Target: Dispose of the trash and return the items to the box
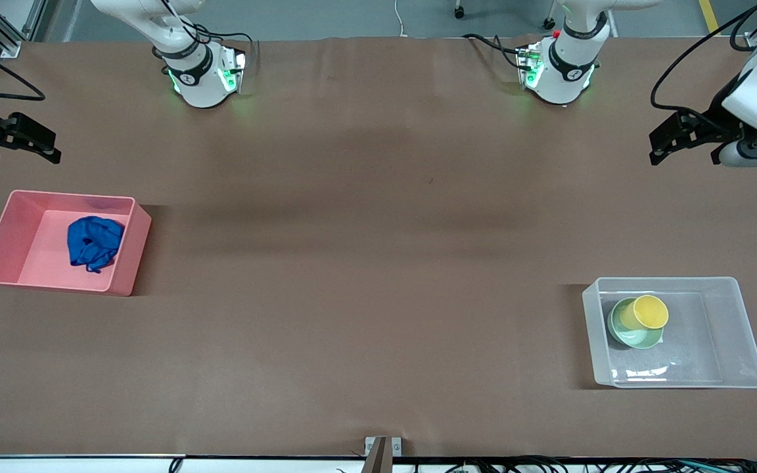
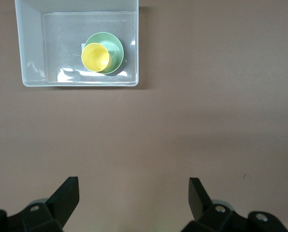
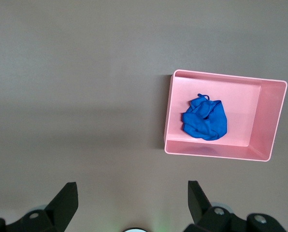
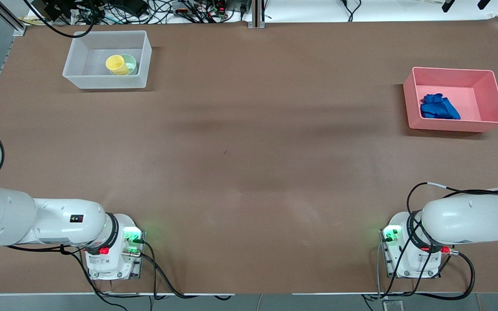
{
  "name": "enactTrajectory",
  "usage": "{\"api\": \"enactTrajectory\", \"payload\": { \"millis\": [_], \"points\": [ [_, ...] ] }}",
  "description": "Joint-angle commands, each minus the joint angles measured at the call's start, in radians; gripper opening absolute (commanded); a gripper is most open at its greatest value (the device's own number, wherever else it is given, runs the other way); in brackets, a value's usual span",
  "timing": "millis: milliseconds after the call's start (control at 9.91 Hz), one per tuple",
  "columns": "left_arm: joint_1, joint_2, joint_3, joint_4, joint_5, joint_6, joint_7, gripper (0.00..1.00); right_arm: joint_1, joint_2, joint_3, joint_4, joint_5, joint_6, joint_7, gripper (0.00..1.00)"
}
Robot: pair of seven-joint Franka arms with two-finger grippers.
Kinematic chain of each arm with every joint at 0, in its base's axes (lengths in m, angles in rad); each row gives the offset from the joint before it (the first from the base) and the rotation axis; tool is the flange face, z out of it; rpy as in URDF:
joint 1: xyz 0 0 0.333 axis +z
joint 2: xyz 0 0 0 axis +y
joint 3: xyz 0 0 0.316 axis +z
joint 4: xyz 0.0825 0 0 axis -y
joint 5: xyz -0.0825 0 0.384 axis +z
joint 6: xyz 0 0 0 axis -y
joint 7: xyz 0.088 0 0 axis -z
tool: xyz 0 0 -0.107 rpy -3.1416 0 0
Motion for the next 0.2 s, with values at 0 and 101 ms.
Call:
{"api": "enactTrajectory", "payload": {
  "millis": [0,101],
  "points": [
    [-0.001,-0.009,0.007,-0.04,0.006,0.008,-0.002,1.0,0.001,0.002,-0.003,0.01,0.004,0.013,0.0,1.0],
    [-0.001,-0.008,0.007,-0.036,0.008,0.008,0.005,1.0,0.001,0.002,-0.003,0.01,0.009,0.023,0.0,1.0]
  ]
}}
